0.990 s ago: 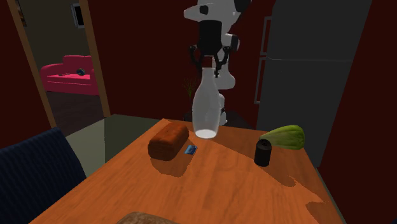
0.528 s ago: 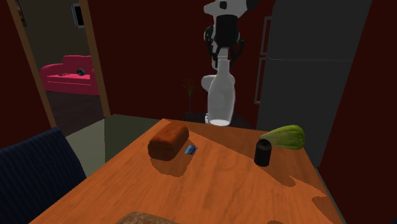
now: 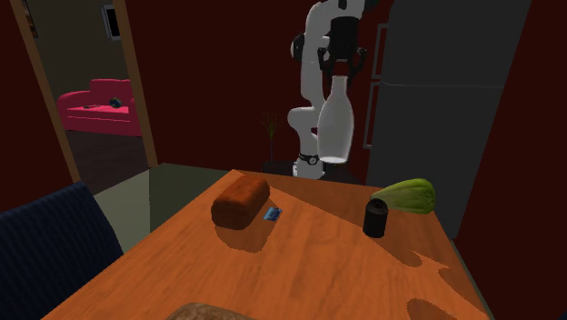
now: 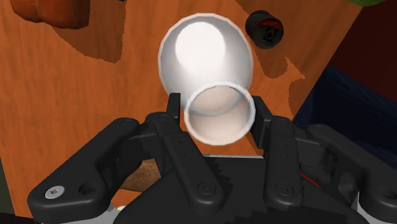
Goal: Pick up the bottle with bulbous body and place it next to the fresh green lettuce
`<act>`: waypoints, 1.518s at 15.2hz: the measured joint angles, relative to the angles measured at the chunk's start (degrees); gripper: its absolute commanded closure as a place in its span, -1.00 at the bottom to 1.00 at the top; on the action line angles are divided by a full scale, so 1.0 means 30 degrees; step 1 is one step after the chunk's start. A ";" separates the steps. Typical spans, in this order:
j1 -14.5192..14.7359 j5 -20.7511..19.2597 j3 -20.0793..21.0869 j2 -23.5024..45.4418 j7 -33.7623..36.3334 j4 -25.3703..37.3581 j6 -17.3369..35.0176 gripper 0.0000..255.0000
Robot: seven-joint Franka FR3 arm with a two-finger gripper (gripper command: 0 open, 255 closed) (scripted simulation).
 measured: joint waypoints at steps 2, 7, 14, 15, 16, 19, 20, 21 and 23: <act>0.0297 -0.0132 0.0482 -0.0903 0.0760 -0.0629 -0.0311 1.00; 0.1009 -0.0189 0.1831 -0.2763 0.2771 -0.1699 -0.1210 1.00; 0.1892 0.0183 0.3814 -0.4813 0.5545 -0.2327 -0.2767 1.00; 0.2029 0.0292 0.4155 -0.5084 0.6015 -0.2524 -0.2861 1.00; 0.2159 0.0392 0.4515 -0.5086 0.6491 -0.2264 -0.3152 1.00; 0.2464 0.0685 0.5312 -0.5632 0.7586 -0.2268 -0.3738 1.00; 0.2582 0.0802 0.5689 -0.5604 0.8072 -0.1903 -0.4084 1.00; 0.2696 0.0919 0.6042 -0.5641 0.8544 -0.1636 -0.4399 1.00; 0.2791 0.1035 0.6268 -0.5917 0.8867 -0.2117 -0.4205 1.00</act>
